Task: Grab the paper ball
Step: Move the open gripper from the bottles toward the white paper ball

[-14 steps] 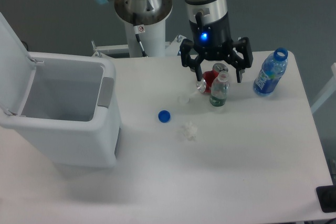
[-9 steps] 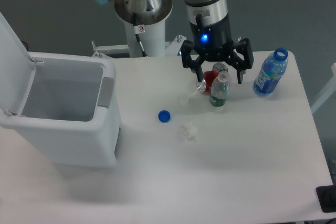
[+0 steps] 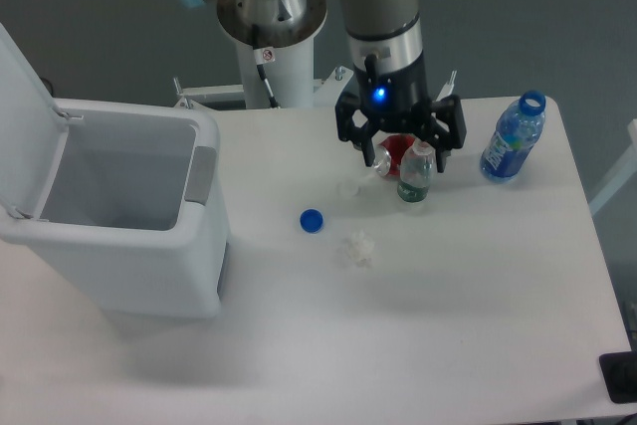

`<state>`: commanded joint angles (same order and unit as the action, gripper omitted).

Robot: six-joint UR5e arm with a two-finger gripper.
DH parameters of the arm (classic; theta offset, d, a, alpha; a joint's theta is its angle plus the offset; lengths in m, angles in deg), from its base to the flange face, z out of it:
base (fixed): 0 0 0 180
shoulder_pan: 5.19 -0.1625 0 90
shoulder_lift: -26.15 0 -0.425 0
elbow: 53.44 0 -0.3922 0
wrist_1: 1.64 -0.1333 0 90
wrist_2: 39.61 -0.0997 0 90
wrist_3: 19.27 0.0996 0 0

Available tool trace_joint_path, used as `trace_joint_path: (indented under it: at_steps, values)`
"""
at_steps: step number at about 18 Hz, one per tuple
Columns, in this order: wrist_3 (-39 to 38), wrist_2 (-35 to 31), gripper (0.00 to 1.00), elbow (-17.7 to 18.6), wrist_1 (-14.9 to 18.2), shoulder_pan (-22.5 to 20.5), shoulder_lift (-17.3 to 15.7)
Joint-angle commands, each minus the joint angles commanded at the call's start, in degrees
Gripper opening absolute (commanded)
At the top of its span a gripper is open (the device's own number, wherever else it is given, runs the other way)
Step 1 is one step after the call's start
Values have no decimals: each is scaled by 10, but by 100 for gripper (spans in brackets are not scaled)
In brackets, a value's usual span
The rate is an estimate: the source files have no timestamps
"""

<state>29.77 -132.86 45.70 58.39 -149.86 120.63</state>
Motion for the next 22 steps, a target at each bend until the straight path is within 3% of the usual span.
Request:
trace_joint_path:
  at_steps: [8,15,19,22]
  values:
    - [0,0,100,5,0,26,51]
    - [5,-2,100,-11,-1,33,105]
    - [71,-2,100,-15,-2,33,126]
    - [75,4,100,-17,-1,27,141]
